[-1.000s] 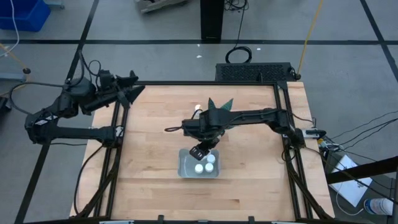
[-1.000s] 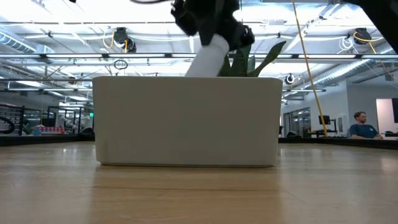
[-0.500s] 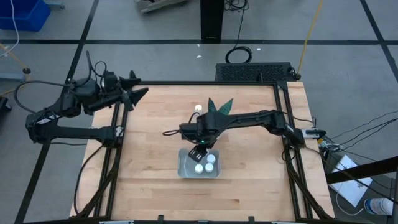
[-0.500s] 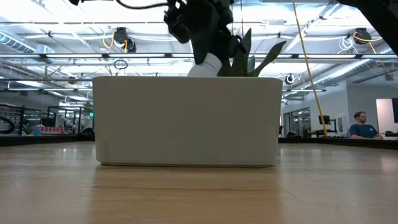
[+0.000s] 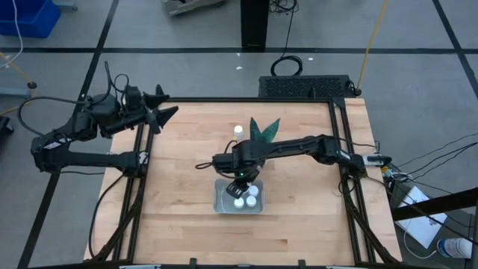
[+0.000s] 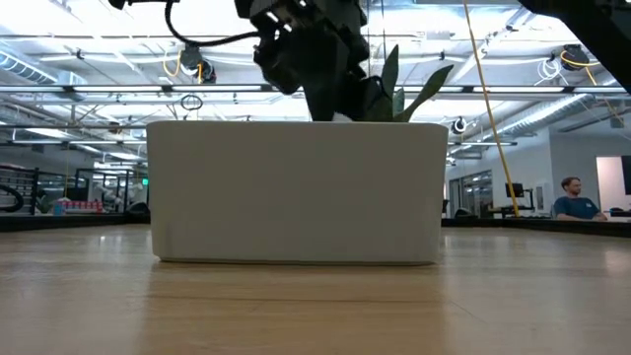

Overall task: Pick and place pill bottles into a basket
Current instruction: Put the white pill bottle into the white bin

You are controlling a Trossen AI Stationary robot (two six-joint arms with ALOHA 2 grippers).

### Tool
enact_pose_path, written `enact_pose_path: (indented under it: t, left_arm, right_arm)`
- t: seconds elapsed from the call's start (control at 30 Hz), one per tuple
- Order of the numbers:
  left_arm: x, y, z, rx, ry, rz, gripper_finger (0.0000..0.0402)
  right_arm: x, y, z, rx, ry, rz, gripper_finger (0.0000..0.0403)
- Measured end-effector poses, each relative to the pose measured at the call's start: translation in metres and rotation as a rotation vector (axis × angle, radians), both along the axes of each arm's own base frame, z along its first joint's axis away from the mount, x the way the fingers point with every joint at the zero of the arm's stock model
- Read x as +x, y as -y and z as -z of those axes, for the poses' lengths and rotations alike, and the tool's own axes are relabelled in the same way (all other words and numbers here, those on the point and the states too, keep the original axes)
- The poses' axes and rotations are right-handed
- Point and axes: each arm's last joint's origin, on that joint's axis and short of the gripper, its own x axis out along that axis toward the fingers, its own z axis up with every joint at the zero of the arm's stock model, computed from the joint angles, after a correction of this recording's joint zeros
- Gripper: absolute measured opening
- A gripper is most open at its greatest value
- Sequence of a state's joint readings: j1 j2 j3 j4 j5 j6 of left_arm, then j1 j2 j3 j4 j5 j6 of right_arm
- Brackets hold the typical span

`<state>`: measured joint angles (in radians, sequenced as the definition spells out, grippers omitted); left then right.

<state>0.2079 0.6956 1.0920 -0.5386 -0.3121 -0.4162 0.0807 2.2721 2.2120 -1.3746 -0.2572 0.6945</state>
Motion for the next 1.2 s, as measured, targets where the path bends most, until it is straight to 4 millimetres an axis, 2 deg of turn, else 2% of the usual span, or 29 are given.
enact_pose_path:
  t: [0.17, 0.43, 0.53, 0.77, 0.97, 1.2]
  left_arm:
    - [0.0, 0.0, 0.002, -0.005, -0.017, -0.001, 0.039]
    - [0.0, 0.0, 0.002, -0.007, -0.019, -0.001, 0.039]
    - [0.0, 0.0, 0.002, -0.007, -0.018, -0.001, 0.039]
    - [0.0, 0.0, 0.002, -0.007, -0.018, 0.004, 0.039]
    - [0.0, 0.001, 0.002, -0.008, -0.02, 0.024, 0.039]
    - [0.0, 0.001, 0.004, -0.001, -0.042, 0.026, 0.039]
  right_arm:
    - [0.002, 0.0, 0.008, -0.002, -0.017, 0.001, 0.0148]
    - [0.004, 0.002, 0.008, -0.001, -0.006, 0.008, 0.0148]
    - [0.004, 0.002, 0.009, 0.007, -0.007, 0.007, 0.016]
    - [0.003, 0.001, 0.024, 0.058, -0.029, 0.009, 0.016]
    - [0.01, 0.0, 0.024, 0.073, 0.032, 0.03, 0.0171]
    - [0.01, 0.0, 0.023, 0.104, 0.027, 0.037, 0.0176]
